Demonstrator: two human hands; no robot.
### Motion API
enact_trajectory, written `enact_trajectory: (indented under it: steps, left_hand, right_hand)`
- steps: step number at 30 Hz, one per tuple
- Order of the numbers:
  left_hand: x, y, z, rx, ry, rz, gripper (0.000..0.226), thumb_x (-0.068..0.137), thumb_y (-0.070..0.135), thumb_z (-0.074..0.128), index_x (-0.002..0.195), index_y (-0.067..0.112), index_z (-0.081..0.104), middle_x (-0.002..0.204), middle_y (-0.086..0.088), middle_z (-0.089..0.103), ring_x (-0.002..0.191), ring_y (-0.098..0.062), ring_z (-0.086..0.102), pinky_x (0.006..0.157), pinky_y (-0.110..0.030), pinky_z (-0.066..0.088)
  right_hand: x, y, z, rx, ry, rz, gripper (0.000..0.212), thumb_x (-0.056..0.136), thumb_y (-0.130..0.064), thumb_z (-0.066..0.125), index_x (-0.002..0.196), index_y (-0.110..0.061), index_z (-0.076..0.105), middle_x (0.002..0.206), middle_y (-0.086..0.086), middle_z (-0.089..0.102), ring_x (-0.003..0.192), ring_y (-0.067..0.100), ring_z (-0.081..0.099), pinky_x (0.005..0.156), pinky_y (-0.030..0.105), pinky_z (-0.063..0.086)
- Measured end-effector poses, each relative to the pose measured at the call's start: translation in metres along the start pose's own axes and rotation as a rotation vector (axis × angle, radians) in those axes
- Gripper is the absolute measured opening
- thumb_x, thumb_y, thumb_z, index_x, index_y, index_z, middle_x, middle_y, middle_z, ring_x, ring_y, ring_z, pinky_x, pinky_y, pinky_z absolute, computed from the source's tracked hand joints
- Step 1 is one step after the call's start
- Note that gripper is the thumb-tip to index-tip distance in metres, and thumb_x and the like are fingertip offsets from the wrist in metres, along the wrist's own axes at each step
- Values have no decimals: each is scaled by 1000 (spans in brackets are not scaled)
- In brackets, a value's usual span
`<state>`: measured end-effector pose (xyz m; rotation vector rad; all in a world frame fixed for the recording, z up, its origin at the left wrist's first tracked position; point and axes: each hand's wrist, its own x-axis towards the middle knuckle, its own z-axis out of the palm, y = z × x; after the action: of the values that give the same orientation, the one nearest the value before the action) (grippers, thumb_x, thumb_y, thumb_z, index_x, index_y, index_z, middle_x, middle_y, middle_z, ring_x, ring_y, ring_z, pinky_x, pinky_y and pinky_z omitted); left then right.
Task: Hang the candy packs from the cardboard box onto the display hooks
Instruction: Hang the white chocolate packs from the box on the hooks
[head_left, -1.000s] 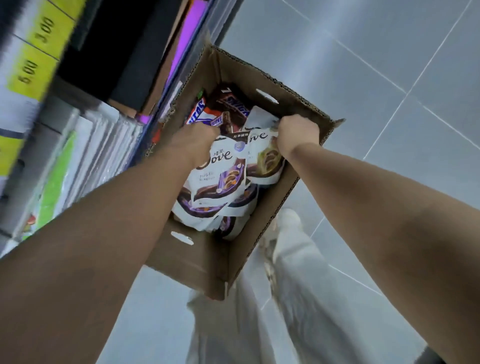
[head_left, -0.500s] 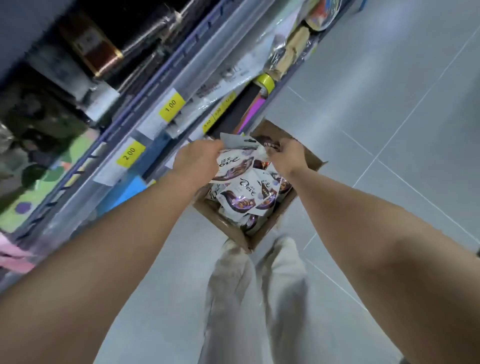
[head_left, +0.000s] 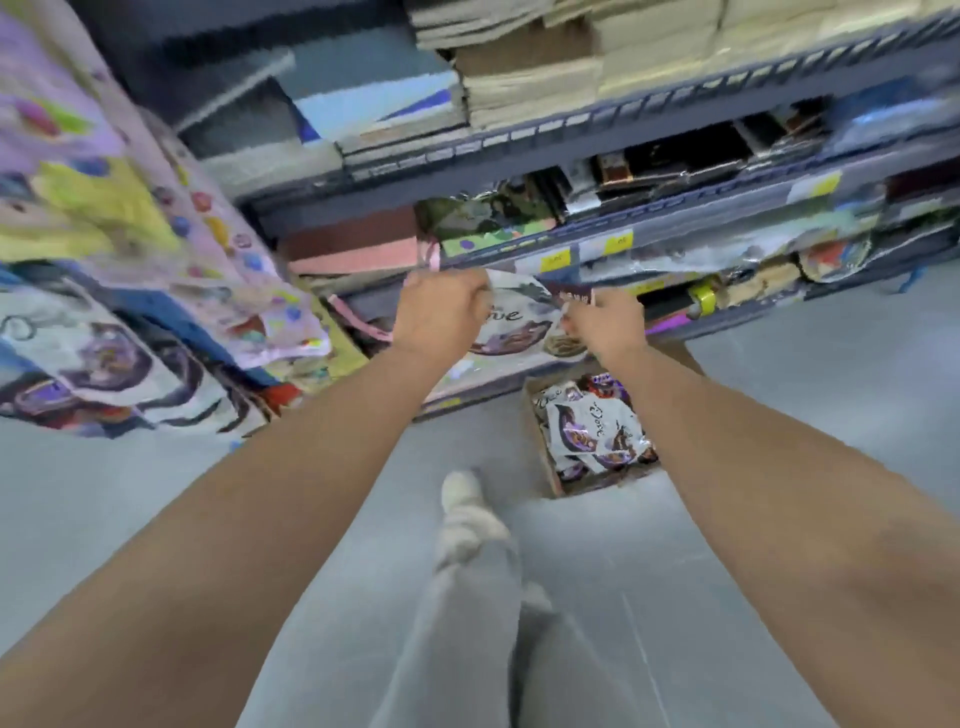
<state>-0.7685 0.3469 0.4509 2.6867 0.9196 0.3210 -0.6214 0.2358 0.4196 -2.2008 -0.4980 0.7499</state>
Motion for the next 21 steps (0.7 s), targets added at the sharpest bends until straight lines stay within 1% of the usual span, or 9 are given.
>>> enact_trajectory:
  steps: [2,3,5,6,9,11,14,17,21]
  left_hand:
    - [-37,-21,-36,-14,95,-63,53,77,36,26,90,9,71,81,-18,71,78,-36,66,77,-41,51]
    - [-53,-31,-53,-13,119,-121,50,80,35,30,94,10,71,85,-17,72,81,-35,66,77,-42,51]
    - [-87,-55,-81,27,166,-224,34,87,26,42,104,12,69,94,-15,71,88,-35,65,78,-39,49]
    - [-103,-67,-94,49,208,-238,31,88,22,44,105,12,68,94,-15,71,87,-35,64,76,-38,47]
    - [-149,-103,-130,111,342,-243,34,84,22,41,98,13,71,80,-13,71,73,-32,65,72,-37,46]
    - [-171,-127,-150,120,350,-301,31,84,21,44,98,13,71,82,-10,72,75,-31,66,76,-37,43]
    - [-195,-169,-181,71,360,-341,26,86,17,48,99,10,70,89,-12,72,79,-33,66,77,-37,45]
    - [-204,-213,-210,58,325,-438,24,91,16,49,107,12,67,93,-16,70,83,-36,63,71,-37,46]
    - [-200,-267,-238,90,305,-452,26,94,21,47,113,17,65,88,-15,69,82,-34,62,68,-32,42]
  right_hand:
    - [-35,-31,17,30,-36,-61,49,88,-22,61,48,-16,32,57,13,53,63,27,51,56,32,37]
    - [-50,-45,28,54,-67,-77,49,87,-23,62,48,-16,34,54,9,50,61,26,52,57,33,40]
    - [-79,-71,53,86,-131,-114,41,86,-27,64,51,-16,45,65,14,64,72,32,64,71,42,52]
    - [-92,-81,67,101,-162,-132,37,85,-28,64,54,-13,50,71,17,66,74,33,65,76,47,52]
    - [-125,-110,109,108,-253,-215,34,81,-31,64,67,0,60,68,15,61,66,28,59,74,53,52]
    - [-146,-132,133,95,-281,-276,29,80,-31,64,65,-6,60,66,14,60,65,27,59,72,56,53]
    - [-178,-172,162,94,-325,-338,17,87,-23,61,71,-17,64,73,10,63,72,26,61,78,48,53]
    - [-197,-206,190,117,-294,-373,30,89,-19,58,59,-24,53,78,11,62,75,28,62,79,47,52]
    - [-205,-234,227,111,-202,-365,31,86,-25,58,57,-21,49,73,15,65,78,35,66,76,48,53]
